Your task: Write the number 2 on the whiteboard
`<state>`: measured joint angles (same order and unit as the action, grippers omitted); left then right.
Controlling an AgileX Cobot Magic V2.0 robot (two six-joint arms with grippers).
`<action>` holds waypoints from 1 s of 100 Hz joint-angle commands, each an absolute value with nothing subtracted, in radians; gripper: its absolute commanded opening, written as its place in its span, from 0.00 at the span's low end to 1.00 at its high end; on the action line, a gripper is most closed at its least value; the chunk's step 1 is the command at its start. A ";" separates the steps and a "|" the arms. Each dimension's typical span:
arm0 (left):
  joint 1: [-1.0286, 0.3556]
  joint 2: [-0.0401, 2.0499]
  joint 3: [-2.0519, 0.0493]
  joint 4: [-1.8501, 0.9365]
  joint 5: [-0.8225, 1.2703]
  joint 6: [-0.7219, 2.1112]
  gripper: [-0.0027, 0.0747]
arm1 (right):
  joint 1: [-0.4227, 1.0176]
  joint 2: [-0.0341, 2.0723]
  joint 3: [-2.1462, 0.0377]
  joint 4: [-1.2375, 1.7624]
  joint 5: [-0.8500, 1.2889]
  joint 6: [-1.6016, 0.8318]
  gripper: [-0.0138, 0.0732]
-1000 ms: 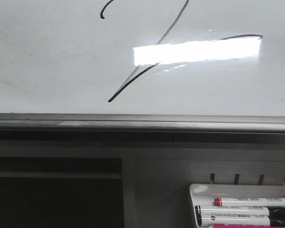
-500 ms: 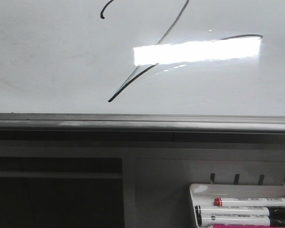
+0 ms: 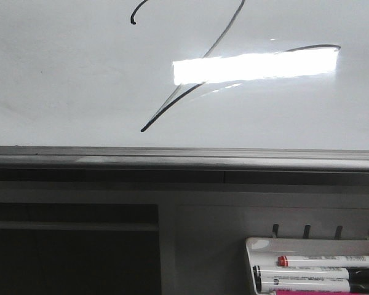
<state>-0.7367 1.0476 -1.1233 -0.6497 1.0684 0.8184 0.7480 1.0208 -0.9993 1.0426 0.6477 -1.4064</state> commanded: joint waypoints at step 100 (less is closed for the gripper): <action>-0.531 1.311 -0.875 -0.969 -0.047 0.654 0.01 | 0.332 0.776 -0.789 0.908 0.661 -1.098 0.08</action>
<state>-0.5305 1.3048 -0.8430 -0.9554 0.0319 0.6614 0.3401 0.7787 -0.7645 0.8534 0.6991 -1.1025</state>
